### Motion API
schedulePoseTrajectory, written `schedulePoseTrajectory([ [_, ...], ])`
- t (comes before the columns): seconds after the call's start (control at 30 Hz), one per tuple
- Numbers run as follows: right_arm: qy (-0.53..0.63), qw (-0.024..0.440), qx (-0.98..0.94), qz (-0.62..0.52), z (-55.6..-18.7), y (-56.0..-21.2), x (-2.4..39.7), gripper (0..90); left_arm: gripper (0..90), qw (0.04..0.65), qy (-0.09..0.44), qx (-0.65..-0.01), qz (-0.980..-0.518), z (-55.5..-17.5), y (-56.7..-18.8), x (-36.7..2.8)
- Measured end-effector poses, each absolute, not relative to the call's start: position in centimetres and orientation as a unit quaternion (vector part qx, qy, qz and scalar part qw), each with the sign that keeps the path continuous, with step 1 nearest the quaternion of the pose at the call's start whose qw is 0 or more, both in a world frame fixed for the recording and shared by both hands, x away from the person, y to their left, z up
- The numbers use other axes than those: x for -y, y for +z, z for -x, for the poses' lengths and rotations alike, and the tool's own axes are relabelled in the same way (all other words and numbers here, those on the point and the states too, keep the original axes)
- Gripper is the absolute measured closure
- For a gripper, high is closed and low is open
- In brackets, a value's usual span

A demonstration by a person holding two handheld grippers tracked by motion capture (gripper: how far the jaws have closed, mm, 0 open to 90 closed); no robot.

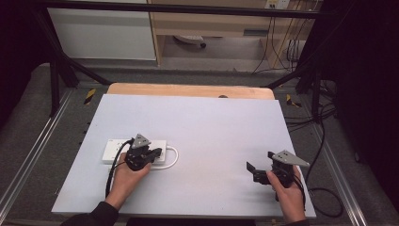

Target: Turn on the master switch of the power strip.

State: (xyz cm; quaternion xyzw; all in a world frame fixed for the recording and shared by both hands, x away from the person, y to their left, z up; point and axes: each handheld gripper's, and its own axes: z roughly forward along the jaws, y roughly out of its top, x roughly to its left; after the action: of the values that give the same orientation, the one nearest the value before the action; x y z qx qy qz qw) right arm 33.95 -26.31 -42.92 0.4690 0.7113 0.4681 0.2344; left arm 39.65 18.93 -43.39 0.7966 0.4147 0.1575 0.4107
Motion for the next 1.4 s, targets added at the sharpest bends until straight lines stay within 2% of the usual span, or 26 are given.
schedulePoseTrajectory([
  [1.4, 0.466, 0.234, -0.714, -0.467, -33.93, -42.93, 26.22, 2.5, 90.0, 0.412, 0.16, -0.409, -0.798, -39.55, -43.7, -18.82],
])
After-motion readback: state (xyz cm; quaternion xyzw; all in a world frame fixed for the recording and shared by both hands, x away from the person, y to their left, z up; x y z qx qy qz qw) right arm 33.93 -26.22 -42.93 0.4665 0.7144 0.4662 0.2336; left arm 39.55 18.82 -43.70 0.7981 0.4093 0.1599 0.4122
